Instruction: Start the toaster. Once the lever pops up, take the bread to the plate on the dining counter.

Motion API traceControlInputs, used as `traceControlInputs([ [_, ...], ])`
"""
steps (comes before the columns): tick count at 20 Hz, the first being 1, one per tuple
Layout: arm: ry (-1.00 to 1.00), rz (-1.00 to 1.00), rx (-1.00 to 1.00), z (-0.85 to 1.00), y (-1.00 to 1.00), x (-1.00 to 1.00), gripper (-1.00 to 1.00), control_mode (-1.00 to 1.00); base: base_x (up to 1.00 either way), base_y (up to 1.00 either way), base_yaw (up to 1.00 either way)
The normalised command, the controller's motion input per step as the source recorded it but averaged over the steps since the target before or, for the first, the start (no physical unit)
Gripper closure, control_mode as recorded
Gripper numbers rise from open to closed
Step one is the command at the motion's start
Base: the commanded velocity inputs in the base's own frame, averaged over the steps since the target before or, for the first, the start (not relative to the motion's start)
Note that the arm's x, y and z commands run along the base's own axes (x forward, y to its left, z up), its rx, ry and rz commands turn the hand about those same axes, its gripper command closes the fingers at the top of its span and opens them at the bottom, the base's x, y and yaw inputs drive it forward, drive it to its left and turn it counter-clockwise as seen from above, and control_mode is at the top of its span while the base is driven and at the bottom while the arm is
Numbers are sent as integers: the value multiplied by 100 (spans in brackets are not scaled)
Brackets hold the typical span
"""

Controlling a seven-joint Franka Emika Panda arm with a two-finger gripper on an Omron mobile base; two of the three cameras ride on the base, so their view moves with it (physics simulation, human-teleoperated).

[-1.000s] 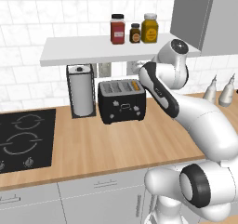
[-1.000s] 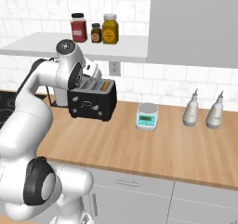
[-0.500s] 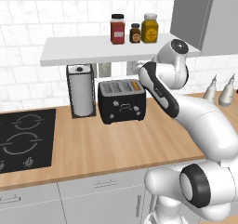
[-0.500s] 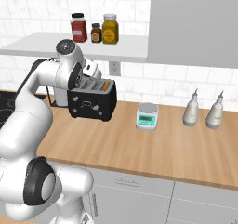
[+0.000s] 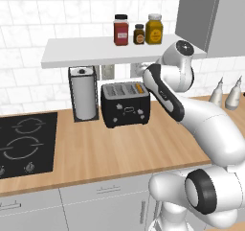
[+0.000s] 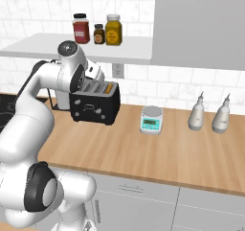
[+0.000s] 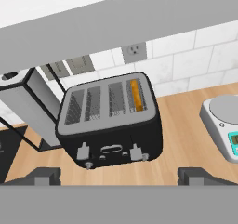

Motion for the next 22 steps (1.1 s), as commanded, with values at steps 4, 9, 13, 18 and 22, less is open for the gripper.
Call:
traceControlInputs([
  [4,0,0,0,0,0,0,-100,-100,0,0,0],
  [9,0,0,0,0,0,0,-100,-100,0,0,0],
  [13,0,0,0,0,0,0,-100,-100,0,0,0],
  [18,0,0,0,0,0,0,-100,-100,0,0,0],
  [22,0,0,0,0,0,0,-100,-100,0,0,0],
])
